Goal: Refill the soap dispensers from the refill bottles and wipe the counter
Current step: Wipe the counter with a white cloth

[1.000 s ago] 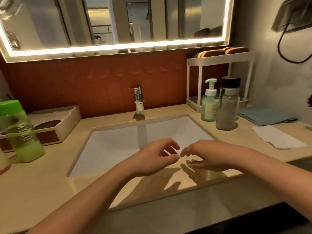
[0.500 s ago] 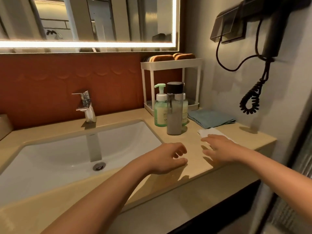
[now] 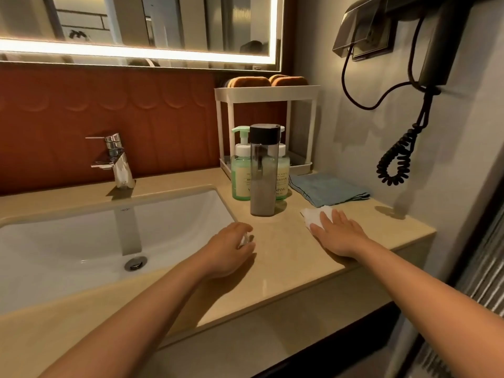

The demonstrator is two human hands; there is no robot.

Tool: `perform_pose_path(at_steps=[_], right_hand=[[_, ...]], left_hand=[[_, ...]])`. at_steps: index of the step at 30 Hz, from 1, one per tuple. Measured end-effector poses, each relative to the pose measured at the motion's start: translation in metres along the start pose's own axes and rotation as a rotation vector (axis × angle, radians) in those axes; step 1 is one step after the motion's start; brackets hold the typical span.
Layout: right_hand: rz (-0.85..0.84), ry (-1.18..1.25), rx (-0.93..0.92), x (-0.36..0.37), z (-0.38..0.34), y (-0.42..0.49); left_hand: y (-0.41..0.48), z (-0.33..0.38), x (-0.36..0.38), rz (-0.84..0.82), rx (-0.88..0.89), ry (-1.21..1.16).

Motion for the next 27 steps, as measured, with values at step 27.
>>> perform_pose_path(at_steps=[27], right_hand=[[-0.116,0.045,-0.734,0.026,-0.246,-0.137]], left_hand=[[-0.123,-0.076,-0.048,-0.017,-0.07,0.194]])
Point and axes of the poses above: each hand's wrist, its own y-axis towards the middle knuckle, its own x-axis out of the palm, z = x × y, the point moved 9 cm from there along y, towards the middle knuckle, and after that the axes turned 5 degrees about z, right-handed, at the moved point
